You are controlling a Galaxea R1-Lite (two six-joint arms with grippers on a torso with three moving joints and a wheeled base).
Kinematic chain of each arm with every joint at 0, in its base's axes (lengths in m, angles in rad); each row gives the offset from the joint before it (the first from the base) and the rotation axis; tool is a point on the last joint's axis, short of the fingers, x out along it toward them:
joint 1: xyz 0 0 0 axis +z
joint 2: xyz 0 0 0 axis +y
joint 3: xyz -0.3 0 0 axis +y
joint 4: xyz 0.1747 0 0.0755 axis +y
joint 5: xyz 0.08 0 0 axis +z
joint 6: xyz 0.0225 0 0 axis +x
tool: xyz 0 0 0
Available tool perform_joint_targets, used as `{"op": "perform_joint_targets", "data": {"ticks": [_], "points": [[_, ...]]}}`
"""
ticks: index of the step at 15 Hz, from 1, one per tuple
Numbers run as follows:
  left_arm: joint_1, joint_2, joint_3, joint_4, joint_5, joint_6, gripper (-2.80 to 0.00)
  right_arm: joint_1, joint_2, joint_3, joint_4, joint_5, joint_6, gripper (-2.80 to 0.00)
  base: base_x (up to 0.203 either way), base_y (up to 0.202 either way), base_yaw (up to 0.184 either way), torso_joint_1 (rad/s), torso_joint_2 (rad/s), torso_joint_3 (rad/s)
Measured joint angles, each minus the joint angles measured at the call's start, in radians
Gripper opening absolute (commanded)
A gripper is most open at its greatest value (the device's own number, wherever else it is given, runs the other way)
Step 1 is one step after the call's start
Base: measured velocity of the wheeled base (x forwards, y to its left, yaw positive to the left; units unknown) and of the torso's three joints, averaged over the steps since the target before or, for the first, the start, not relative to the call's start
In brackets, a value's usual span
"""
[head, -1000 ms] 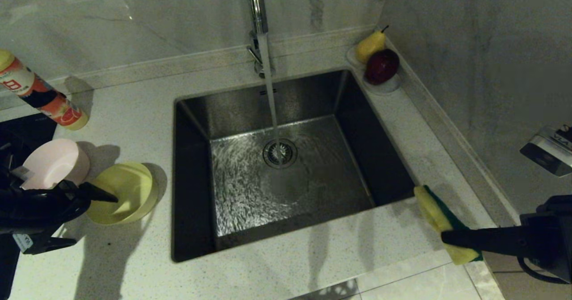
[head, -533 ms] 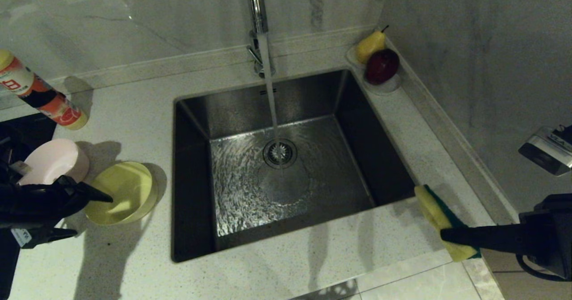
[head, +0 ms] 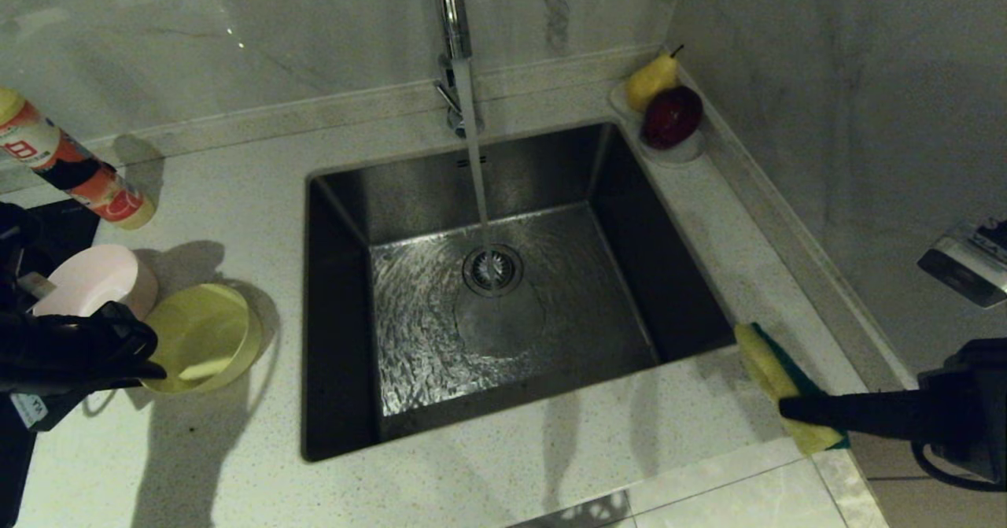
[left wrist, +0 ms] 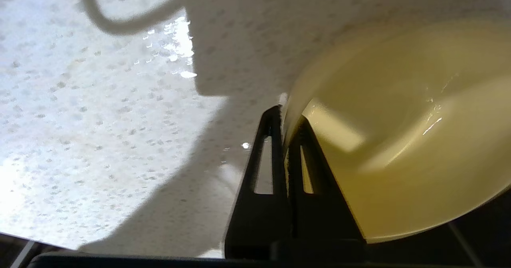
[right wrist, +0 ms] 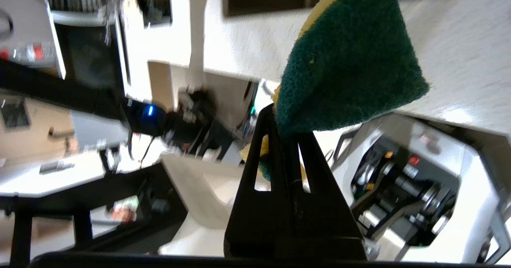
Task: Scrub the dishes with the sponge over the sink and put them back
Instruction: Wash the bowl
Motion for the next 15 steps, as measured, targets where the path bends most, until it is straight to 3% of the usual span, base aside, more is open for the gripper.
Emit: {"op": "perform_joint_targets", "data": {"ticks": [6,13,15], "points": [[-0.002,-0.004,-0.013,0.008,-0.005,-0.016,-2.80,-0.022,-0.017,-0.001,0.001,0.001,0.000,-2.80,0.000,0.000,0.000,0.000,0.00,0.000],[-0.036,-0.124,-0.215,0.122,-0.029,-0.087,-2.80,-0.022,-0.020,0.019,0.000,0.002,0.000,-2.80,0.000,0.000,0.000,0.000,0.00,0.000],[-0.090,-0.129,-0.247,0.122,-0.022,-0.085,-2.80,-0.021,-0.019,0.022,0.000,0.006,0.000,-2.80,0.000,0.000,0.000,0.000,0.00,0.000]]}}
